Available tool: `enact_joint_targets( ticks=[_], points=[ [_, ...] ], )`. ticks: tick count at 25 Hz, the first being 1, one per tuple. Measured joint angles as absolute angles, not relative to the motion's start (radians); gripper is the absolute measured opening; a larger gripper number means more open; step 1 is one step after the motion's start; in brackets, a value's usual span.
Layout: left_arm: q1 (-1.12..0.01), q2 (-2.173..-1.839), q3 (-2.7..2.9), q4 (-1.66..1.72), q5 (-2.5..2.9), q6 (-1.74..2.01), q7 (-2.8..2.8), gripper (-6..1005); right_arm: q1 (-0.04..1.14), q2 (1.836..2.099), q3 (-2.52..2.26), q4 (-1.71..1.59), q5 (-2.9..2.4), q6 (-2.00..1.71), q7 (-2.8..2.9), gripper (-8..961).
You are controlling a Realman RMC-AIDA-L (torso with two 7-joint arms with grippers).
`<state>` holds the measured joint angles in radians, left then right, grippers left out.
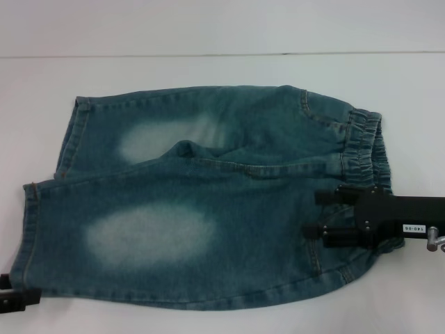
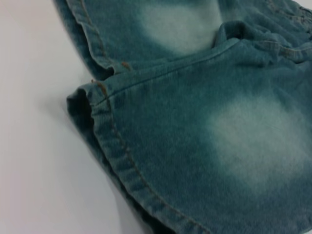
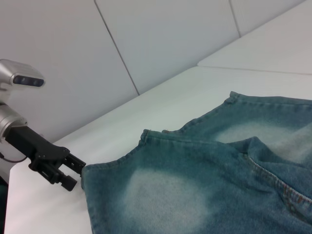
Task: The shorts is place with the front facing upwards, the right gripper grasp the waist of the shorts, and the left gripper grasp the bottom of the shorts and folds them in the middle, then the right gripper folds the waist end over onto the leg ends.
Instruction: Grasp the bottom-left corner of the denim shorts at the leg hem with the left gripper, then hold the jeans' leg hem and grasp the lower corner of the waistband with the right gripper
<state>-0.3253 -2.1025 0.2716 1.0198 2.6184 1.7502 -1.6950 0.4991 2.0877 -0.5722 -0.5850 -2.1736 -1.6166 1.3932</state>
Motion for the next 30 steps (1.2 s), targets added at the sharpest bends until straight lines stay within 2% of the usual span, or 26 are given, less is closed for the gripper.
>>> enact_joint_targets(
  ticks=[4, 15, 18, 24, 30],
  points=[
    [-0.328, -2.103, 0.266, 1.02, 2.611, 1.748, -1.695, 720, 0.498, 2.088, -0.571, -0.583, -2.173, -1.617, 1.387, 899],
    [-0.335, -2.102, 0.268, 1.023, 2.616, 1.747, -1.695, 477, 0.499, 2.088, -0.557, -0.583, -2.17, -1.617, 1.387, 899],
    [-0.337, -2.101, 0.268, 1.025, 2.617, 1.753, -1.695, 259, 0.501, 2.087, -0.54, -0.583, -2.17, -1.617, 1.388, 899],
    [-0.35, -2.1, 0.265, 1.024, 2.609, 1.758, -1.704, 36, 0.505, 2.081, -0.51, -0.596, -2.162, -1.617, 1.415, 899],
    [-0.391, -2.097, 0.261, 1.023, 2.602, 1.769, -1.749, -2, 0.525, 2.05, -0.529, -0.73, -2.158, -1.662, 1.679, 900]
  ],
)
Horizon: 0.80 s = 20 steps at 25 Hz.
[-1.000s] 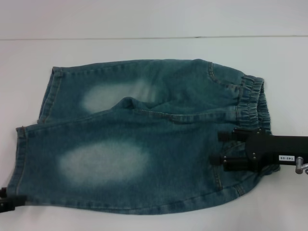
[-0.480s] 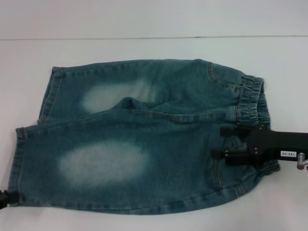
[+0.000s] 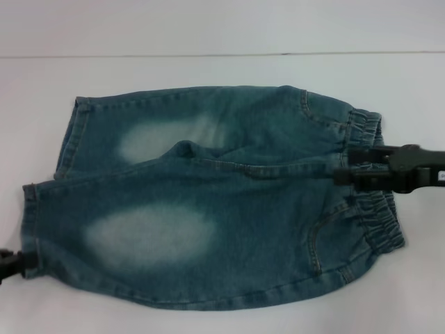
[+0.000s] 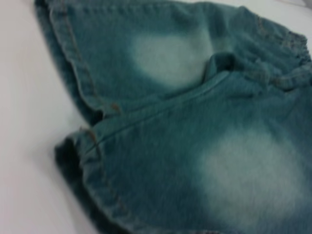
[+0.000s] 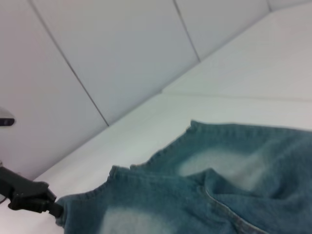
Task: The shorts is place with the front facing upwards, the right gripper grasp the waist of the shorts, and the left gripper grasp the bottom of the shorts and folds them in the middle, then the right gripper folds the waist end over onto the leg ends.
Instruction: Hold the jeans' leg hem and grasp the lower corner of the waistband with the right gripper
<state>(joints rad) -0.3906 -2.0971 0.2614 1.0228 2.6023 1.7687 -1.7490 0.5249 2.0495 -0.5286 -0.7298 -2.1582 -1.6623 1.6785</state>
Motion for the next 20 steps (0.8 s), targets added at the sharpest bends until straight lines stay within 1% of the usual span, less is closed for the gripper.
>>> enact_joint_targets(
  ticks=[4, 7, 8, 10, 15, 20],
  points=[
    [-0.427, -2.09, 0.26, 1.022, 2.593, 1.777, -1.776, 0, 0.551, 2.01, -0.619, -0.884, -2.262, -1.694, 1.896, 900],
    [-0.451, -2.088, 0.253, 1.025, 2.591, 1.764, -1.802, 0, 0.579, 1.978, -0.706, -0.943, -2.376, -1.753, 1.957, 900],
    [-0.454, -2.088, 0.253, 1.025, 2.591, 1.76, -1.806, 0, 0.593, 1.97, -0.729, -0.948, -2.41, -1.784, 1.959, 900],
    [-0.464, -2.087, 0.253, 1.025, 2.586, 1.75, -1.819, 0, 0.619, 1.961, -0.749, -0.956, -2.474, -1.836, 1.96, 900],
    [-0.469, -2.085, 0.252, 1.029, 2.541, 1.73, -1.83, -1, 0.677, 1.975, -0.77, -0.976, -2.65, -1.855, 1.963, 900],
    [-0.47, -2.078, 0.251, 1.029, 2.51, 1.73, -1.831, -1, 0.7, 1.989, -0.816, -0.973, -2.733, -1.825, 1.968, 899]
  ],
)
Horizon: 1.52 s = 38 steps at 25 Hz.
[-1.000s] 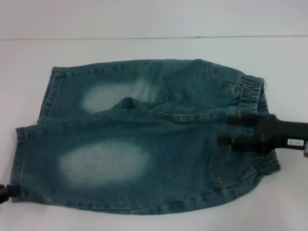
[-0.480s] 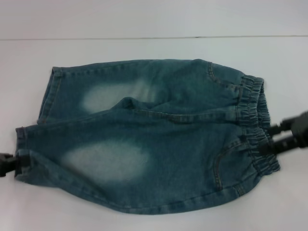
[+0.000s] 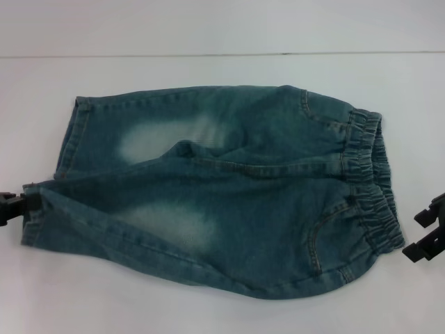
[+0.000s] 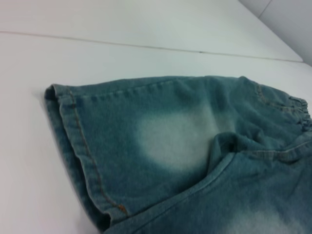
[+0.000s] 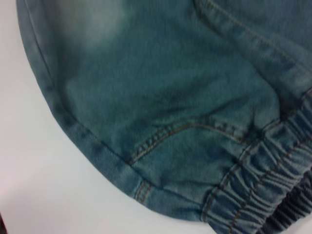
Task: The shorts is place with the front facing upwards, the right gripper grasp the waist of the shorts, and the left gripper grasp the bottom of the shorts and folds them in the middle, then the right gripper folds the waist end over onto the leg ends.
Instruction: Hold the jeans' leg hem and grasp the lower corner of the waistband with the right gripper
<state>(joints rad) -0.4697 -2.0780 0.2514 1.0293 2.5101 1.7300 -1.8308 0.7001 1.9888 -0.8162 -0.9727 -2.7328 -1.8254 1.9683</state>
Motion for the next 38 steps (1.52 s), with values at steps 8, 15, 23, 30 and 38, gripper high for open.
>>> enact_joint_targets(
  ticks=[8, 15, 23, 30, 38],
  points=[
    [-0.47, -2.08, 0.252, 1.024, 2.504, 1.72, -1.827, -1, 0.71, 2.034, -0.876, -0.966, -2.83, -1.764, 1.998, 899],
    [-0.471, -2.082, 0.259, 1.02, 2.482, 1.716, -1.825, 0, 0.719, 2.047, -0.878, -0.955, -2.837, -1.741, 2.0, 898],
    [-0.47, -2.08, 0.261, 0.996, 2.482, 1.697, -1.823, 0, 0.733, 2.052, -0.874, -0.92, -2.805, -1.726, 1.977, 894],
    [-0.472, -2.078, 0.262, 0.994, 2.482, 1.689, -1.824, -1, 0.729, 2.052, -0.87, -0.922, -2.769, -1.724, 1.952, 788],
    [-0.471, -2.08, 0.264, 0.989, 2.482, 1.681, -1.823, -1, 0.724, 2.048, -0.87, -0.931, -2.764, -1.724, 1.944, 455]
  ],
)
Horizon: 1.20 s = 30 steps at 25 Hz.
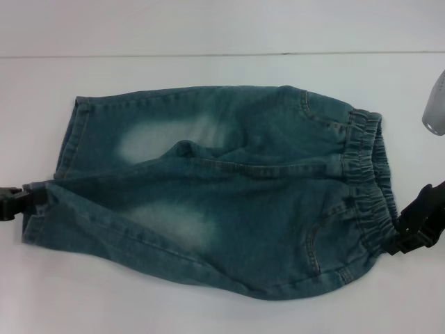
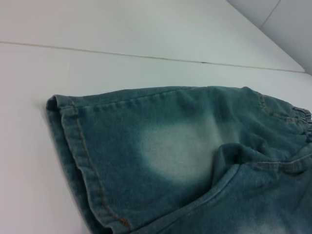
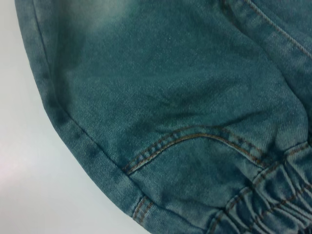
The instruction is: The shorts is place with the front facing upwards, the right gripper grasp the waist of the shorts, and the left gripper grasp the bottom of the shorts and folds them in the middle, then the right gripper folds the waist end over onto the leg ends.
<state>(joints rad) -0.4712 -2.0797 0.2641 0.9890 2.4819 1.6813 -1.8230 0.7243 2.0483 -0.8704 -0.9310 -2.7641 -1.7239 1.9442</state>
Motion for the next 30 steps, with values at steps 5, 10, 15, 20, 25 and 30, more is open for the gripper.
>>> enact_joint_targets(
  ticks=[5, 10, 15, 20, 25, 30],
  points=[
    [-0.467, -2.078, 0.262, 0.986, 2.482, 1.691, -1.825, 0, 0.723, 2.049, -0.868, -0.932, -2.764, -1.719, 1.939, 258],
    [-0.46, -2.076, 0.256, 0.984, 2.48, 1.689, -1.827, 0, 0.722, 2.048, -0.859, -0.929, -2.764, -1.716, 1.93, 156],
    [-0.467, -2.076, 0.244, 0.987, 2.478, 1.667, -1.849, -1, 0.72, 2.039, -0.806, -0.925, -2.735, -1.72, 1.893, 53],
    [-0.484, -2.077, 0.244, 0.982, 2.471, 1.587, -1.879, 0, 0.694, 2.004, -0.655, -0.858, -2.609, -1.706, 1.854, 39],
    [-0.516, -2.079, 0.253, 0.946, 2.462, 1.48, -1.893, -1, 0.665, 1.976, -0.57, -0.749, -2.469, -1.634, 1.851, 40],
    [-0.562, -2.08, 0.257, 0.91, 2.436, 1.385, -1.886, 0, 0.629, 1.973, -0.533, -0.645, -2.333, -1.496, 1.852, 40]
  ],
)
